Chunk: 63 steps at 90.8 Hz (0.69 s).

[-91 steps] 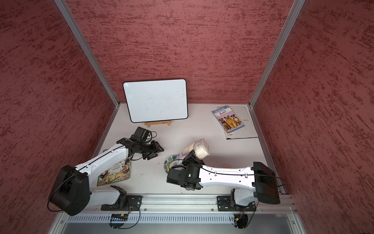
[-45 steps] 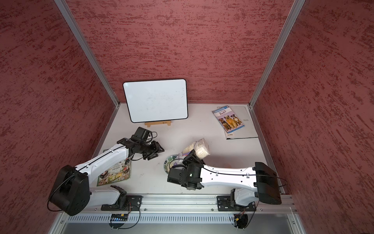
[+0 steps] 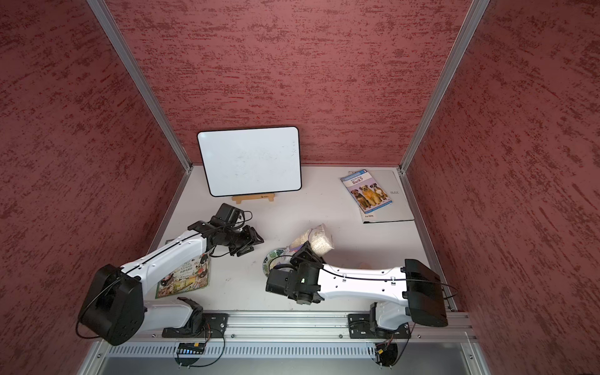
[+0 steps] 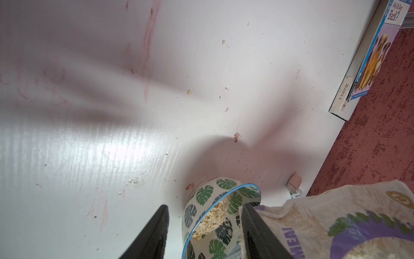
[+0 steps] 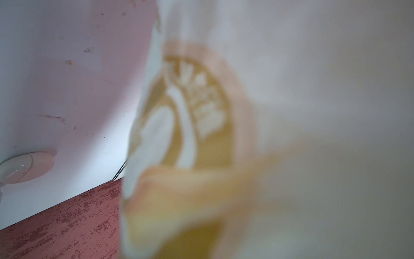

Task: Pour the oats into the breakfast bowl
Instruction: Pour the oats into the bowl.

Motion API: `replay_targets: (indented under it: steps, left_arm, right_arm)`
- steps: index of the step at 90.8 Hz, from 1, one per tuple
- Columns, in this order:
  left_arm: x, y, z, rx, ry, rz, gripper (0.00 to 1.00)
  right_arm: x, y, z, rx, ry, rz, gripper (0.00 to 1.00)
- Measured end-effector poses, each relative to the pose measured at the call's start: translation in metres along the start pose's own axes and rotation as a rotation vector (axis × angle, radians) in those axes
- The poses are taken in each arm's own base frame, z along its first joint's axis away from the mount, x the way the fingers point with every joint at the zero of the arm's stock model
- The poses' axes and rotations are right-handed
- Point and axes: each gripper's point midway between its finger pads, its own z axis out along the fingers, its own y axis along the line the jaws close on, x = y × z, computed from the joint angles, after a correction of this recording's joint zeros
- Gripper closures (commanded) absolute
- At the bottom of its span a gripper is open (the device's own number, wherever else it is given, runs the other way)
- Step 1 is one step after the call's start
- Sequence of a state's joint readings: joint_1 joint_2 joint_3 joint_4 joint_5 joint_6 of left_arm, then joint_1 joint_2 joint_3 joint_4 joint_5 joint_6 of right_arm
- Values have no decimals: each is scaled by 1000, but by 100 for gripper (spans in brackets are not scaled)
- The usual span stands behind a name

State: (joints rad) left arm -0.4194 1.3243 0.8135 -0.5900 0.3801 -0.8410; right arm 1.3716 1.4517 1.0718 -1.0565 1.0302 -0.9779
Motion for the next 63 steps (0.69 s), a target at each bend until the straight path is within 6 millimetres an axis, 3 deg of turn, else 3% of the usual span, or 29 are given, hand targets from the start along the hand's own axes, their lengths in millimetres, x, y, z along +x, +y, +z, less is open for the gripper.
replay_targets:
  steps: [63]
  left_arm:
    - [-4, -4, 4, -11, 5, -1, 45]
  right_arm:
    - [4, 8, 0, -26, 1, 58, 79]
